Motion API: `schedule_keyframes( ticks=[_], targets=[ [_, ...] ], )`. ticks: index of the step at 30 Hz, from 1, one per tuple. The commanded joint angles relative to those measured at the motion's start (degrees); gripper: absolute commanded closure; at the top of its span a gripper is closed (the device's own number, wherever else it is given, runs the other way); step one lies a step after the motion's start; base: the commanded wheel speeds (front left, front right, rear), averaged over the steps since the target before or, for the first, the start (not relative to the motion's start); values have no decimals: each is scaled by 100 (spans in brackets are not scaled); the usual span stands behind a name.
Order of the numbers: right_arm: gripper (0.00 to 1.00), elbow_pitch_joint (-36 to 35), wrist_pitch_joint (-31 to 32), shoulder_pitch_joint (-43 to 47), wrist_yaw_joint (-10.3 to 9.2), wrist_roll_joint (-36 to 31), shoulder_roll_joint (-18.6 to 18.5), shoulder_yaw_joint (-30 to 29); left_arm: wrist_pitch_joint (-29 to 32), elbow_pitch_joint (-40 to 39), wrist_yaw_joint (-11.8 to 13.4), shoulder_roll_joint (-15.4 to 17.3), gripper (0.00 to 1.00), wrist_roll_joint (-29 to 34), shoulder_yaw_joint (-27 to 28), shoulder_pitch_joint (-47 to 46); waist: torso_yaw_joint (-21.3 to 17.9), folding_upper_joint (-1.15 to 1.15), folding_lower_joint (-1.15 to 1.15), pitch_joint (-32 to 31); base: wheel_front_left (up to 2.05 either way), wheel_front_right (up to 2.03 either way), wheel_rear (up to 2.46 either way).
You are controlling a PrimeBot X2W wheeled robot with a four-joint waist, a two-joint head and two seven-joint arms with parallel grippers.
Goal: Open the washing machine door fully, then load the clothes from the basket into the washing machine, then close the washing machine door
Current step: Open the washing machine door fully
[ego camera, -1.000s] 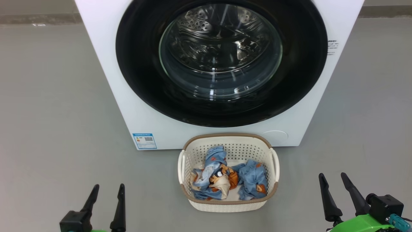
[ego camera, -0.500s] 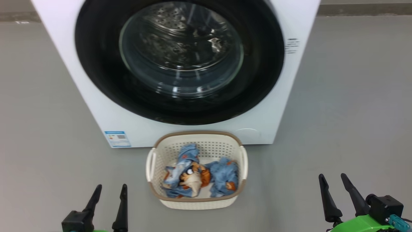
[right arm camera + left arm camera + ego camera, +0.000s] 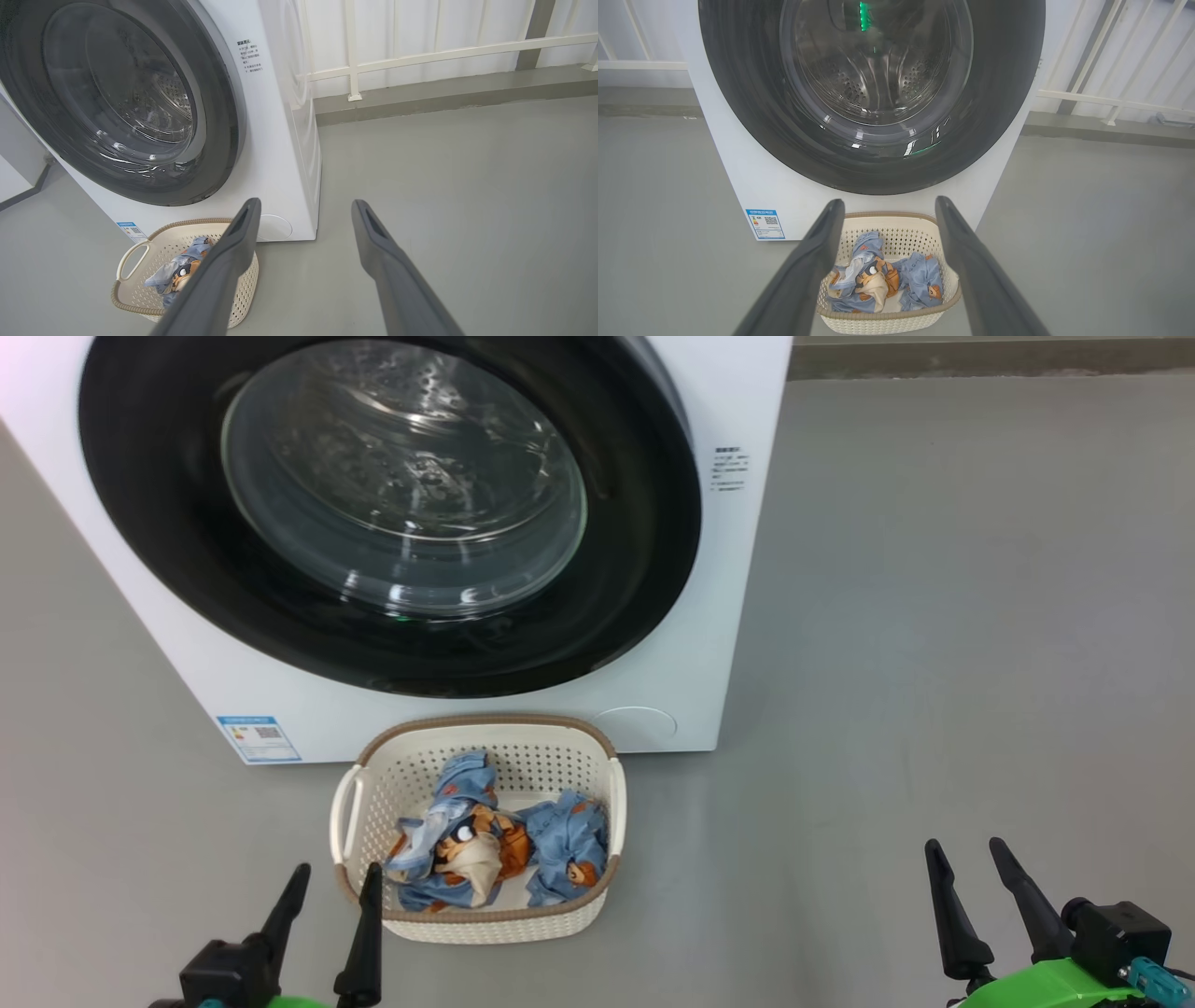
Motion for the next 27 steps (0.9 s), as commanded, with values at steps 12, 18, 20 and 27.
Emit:
schedule_keyframes(
  ticks=[12,18,20,27],
  targets=[
    [0,-157,-70,-138,8,35,-38,158,-61,-130,-15,76,0,-47,137,-267,8,0,0,48,10,10,-20],
    [0,-139,-70,-245,8,117,-26,197,-61,-122,-15,73,0,-69,115,-254,6,0,0,71,0,0,0],
    [0,-114,-70,-307,8,212,-19,228,-61,-116,-15,71,0,-96,112,-234,5,0,0,74,0,0,0],
    [95,-8,-70,-577,8,673,-7,380,-61,-132,-15,65,0,-165,48,-215,51,0,0,104,0,0,0]
  ],
)
